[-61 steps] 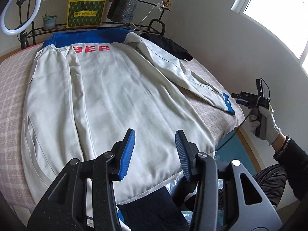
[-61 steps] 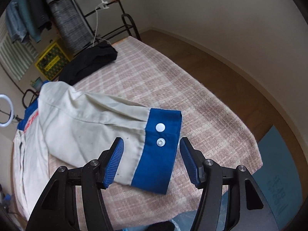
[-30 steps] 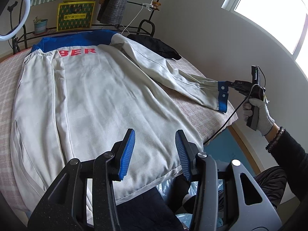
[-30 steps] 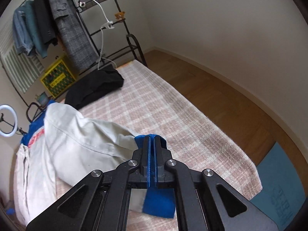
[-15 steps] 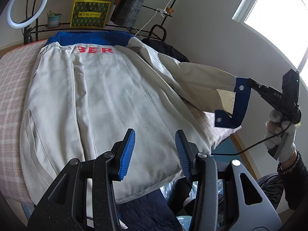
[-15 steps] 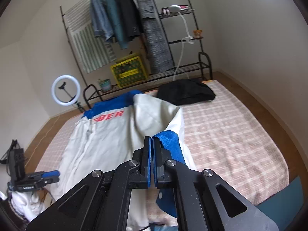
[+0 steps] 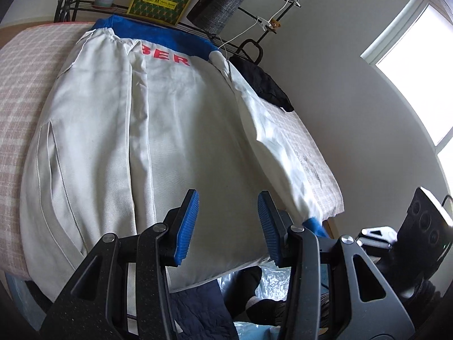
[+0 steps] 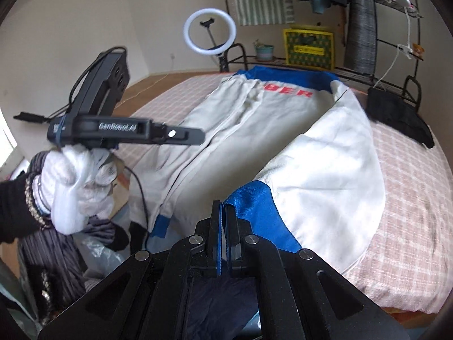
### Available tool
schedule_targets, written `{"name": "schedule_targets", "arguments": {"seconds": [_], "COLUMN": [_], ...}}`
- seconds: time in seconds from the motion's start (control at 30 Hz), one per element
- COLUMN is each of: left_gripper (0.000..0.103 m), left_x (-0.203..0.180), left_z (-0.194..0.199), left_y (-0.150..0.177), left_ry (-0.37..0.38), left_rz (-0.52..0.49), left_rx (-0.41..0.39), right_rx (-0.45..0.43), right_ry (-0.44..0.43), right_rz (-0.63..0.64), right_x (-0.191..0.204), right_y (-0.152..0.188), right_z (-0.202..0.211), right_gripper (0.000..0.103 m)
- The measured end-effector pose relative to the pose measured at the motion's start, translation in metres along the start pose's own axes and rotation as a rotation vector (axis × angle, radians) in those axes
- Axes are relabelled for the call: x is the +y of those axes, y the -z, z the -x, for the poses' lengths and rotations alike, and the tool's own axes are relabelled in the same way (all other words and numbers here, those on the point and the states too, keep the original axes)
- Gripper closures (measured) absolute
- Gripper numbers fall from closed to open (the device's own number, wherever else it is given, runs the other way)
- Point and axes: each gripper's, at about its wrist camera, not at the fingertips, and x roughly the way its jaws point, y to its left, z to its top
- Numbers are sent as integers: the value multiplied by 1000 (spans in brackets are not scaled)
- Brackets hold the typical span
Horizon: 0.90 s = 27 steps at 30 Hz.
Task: Fold large clothes
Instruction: 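Lift the cuff with the right gripper and fold the sleeve across the jacket back, then grasp the jacket side edge at the blue hem with the left gripper while the right gripper holds the cuff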
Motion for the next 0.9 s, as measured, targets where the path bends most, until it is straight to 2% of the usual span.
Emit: {"name": "schedule_targets", "arguments": {"seconds": [0.17, 0.33, 0.5, 0.57, 0.6, 0.67, 0.83, 0.9], "left_gripper": [59, 59, 59, 59, 59, 59, 59, 59], "left_x": [4, 4, 5, 4, 3, 0, -11, -16], "left_z": [-22, -38, -43, -41, -41, -42, -50, -56], "left_y": [3, 5, 13, 21, 26, 35, 54, 59], "left_ry": [37, 19, 15, 23, 33, 45, 81, 63], "left_rz": [53, 57, 60, 66, 65, 56, 50, 32], "left_rx": [51, 73, 100, 113, 126, 148, 206, 221], "right_rx": [108, 173, 188, 210, 199, 144, 9, -5], "right_ry": [-73, -39, -66, -78, -96, -144, -135, -77], "right_rz": [117, 148, 97, 54, 19, -48, -228, -295], "right_x": [29, 26, 14, 8, 4, -7, -53, -74], "right_y": [21, 32, 32, 32, 32, 34, 47, 54], "right_z": [-24, -40, -32, -28, -25, -7, 34, 41], "right_gripper": [102, 102, 100, 92, 90, 77, 72, 72]}}
